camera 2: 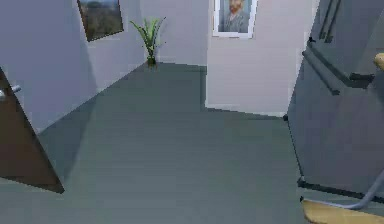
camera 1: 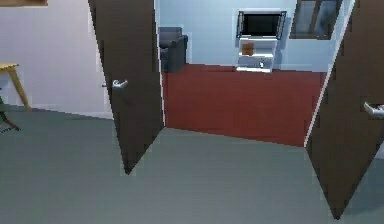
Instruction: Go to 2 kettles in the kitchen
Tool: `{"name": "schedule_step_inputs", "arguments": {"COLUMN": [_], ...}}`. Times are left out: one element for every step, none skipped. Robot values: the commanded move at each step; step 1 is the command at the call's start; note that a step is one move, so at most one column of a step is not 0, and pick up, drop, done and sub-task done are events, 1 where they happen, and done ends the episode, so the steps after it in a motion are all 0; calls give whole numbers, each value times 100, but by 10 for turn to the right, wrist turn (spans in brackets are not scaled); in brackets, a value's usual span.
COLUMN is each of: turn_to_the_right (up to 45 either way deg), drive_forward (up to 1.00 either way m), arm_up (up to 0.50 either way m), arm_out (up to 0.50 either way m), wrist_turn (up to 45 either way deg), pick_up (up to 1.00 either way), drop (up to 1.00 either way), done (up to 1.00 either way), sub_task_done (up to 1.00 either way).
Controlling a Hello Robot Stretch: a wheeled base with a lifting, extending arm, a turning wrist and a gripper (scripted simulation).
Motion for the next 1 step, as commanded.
{"name": "schedule_step_inputs", "arguments": {"turn_to_the_right": [120], "drive_forward": [0], "arm_up": [0], "arm_out": [0], "wrist_turn": [0], "pick_up": [0], "drop": [0], "done": [0], "sub_task_done": [0]}}
